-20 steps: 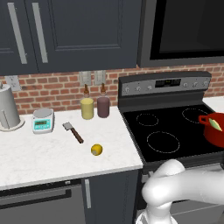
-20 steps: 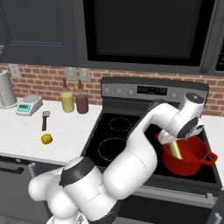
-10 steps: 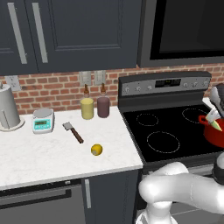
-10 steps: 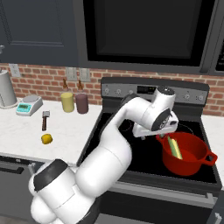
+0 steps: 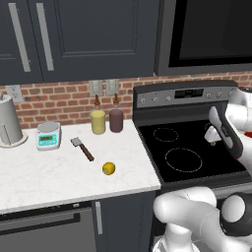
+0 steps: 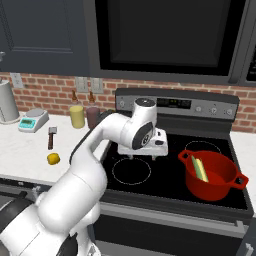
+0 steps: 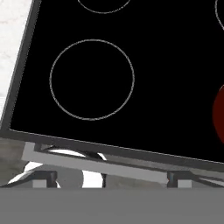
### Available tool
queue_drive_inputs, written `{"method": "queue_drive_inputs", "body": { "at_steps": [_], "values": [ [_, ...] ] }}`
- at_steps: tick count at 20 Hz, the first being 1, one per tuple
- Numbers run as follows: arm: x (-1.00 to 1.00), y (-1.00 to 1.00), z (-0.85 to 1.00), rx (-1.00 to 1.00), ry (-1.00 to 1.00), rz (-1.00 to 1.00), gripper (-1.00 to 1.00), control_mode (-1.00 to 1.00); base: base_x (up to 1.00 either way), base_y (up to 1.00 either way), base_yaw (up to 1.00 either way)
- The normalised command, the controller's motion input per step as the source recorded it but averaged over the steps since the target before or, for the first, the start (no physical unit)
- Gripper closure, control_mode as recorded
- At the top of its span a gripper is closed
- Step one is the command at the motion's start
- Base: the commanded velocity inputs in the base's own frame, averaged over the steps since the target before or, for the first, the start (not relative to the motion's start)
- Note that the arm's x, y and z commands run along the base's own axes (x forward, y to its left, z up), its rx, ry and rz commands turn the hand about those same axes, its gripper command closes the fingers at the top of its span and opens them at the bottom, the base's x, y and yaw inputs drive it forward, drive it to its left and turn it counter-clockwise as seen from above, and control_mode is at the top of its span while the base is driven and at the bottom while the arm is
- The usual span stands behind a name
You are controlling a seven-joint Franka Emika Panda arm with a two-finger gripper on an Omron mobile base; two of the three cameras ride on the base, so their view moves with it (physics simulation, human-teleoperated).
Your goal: Put the lemon and corn in the pot. Retrieve the spatula and lightly stir the vegetables in the pot.
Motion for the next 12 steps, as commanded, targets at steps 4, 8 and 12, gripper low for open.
{"method": "queue_drive_inputs", "body": {
  "at_steps": [4, 8, 12],
  "values": [
    [-0.03, 1.00, 0.00, 0.00, 0.10, -0.18, -1.00, -1.00, 0.00, 0.00, 0.00],
    [0.08, 1.00, -0.13, -0.04, 0.16, -0.18, -1.00, -1.00, 0.00, 0.00, 0.00],
    [0.17, 0.60, -0.08, -0.05, 0.11, -0.13, -1.00, -1.00, 0.00, 0.00, 0.00]
  ]
}}
